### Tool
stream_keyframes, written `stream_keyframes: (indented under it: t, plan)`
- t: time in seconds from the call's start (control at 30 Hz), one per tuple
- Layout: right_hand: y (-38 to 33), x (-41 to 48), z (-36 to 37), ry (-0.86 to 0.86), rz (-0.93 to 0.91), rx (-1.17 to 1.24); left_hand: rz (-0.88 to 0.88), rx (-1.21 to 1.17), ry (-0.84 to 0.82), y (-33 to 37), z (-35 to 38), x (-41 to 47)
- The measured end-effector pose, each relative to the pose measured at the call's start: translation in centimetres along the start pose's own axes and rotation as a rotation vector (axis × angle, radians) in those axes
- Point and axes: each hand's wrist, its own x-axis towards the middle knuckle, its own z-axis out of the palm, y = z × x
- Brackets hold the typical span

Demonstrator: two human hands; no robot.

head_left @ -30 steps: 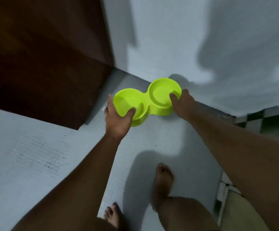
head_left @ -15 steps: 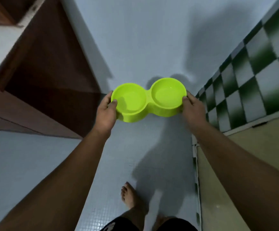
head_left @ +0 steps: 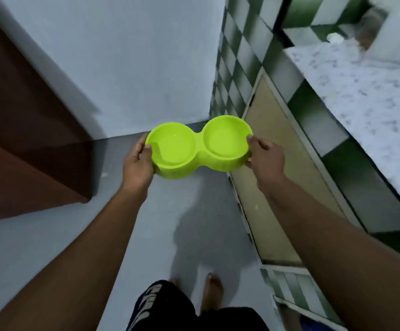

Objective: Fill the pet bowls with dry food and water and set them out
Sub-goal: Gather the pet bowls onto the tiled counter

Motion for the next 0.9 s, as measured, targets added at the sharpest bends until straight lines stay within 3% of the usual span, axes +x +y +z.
stream_keyframes:
  t: [0.27, 0.53, 0.9]
  plan:
    - [2.9, -15.0, -12.2, 0.202, 0.114, 0.086, -0.014, 0.137, -0.331, -1.9, -0.4, -11.8]
    - [7.0, -30.1, -17.1, 0.489, 0.143, 0.106, 0.004, 0.221, -0.537, -3.5, -2.5, -20.2]
    - [13.4, -45.3, -33.2, 0.884, 0.132, -0.008, 0.138, 0.387, -0.918, -6.7, 5.3, -37.9]
